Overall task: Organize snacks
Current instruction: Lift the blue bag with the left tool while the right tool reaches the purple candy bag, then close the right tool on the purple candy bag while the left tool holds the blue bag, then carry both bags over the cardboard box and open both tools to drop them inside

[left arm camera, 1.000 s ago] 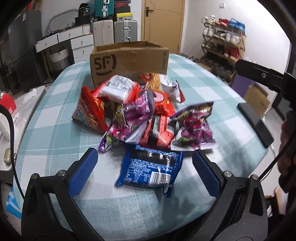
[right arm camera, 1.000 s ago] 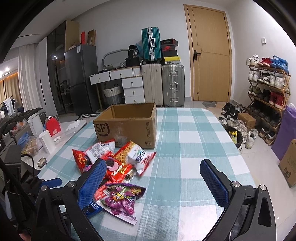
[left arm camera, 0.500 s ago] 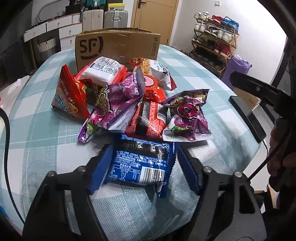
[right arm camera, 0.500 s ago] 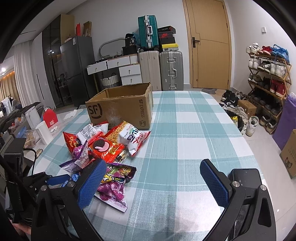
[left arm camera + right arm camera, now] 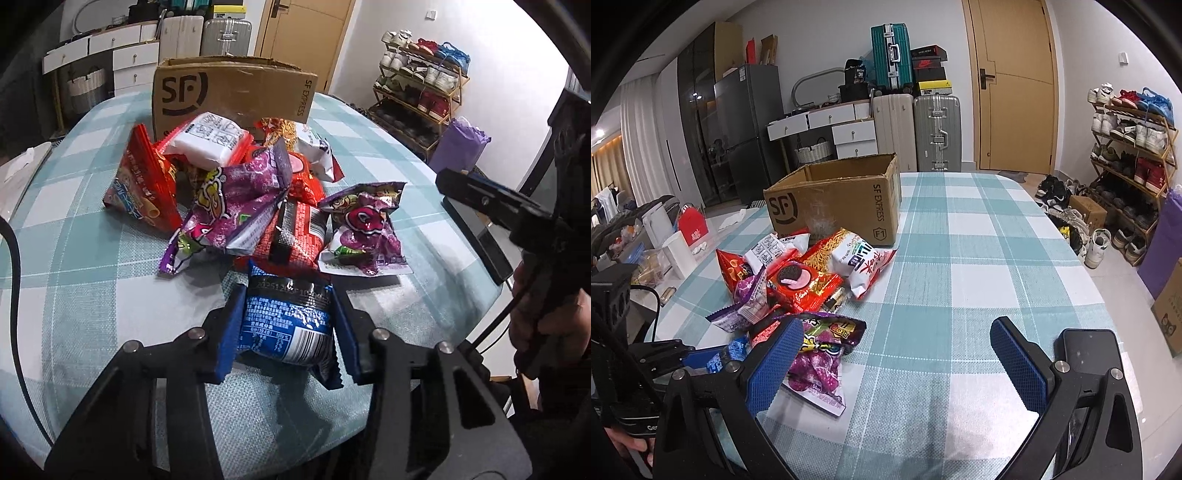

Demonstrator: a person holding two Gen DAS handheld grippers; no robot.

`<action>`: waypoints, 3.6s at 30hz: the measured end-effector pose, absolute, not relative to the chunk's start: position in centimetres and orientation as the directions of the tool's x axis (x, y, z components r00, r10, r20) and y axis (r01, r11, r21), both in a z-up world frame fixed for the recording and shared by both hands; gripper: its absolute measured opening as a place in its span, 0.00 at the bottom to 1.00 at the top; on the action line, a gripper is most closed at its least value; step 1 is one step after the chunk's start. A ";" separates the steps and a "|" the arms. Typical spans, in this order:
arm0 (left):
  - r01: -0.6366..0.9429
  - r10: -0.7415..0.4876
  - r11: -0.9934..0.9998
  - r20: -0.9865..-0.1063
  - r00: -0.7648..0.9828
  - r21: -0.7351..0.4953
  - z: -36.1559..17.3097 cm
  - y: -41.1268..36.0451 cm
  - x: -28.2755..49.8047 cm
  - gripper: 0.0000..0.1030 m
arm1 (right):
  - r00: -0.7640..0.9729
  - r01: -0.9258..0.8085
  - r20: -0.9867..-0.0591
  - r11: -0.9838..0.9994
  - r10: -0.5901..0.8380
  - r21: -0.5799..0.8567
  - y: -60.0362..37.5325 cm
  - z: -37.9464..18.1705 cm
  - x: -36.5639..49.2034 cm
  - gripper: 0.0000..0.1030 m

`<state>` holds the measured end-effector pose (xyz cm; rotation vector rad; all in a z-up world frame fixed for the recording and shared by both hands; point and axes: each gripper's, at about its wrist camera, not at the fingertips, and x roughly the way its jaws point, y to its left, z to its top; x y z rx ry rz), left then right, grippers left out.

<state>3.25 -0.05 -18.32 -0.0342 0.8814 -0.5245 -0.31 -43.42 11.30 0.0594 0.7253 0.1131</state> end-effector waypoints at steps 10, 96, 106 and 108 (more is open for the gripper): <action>0.426 -0.488 0.862 -0.681 0.546 -0.276 -15.7 1.8 1.4 0.41 | 0.711 -0.098 -0.680 0.983 0.177 0.153 -43.6 10.2 -0.3 1.00; 0.276 -0.358 0.933 -0.626 0.693 -0.229 -8.2 6.8 3.8 0.42 | 0.630 -0.346 -0.548 0.831 0.550 0.436 -41.9 15.7 4.1 0.46; 0.321 -0.417 0.909 -0.590 0.691 -0.266 -2.8 6.6 10.1 0.42 | 0.651 -0.423 -0.473 0.801 0.594 0.423 -42.5 22.0 8.8 0.46; 0.317 -0.409 0.912 -0.584 0.701 -0.259 -1.7 6.9 11.9 0.42 | 0.653 -0.433 -0.463 0.797 0.599 0.421 -42.5 23.1 10.0 0.46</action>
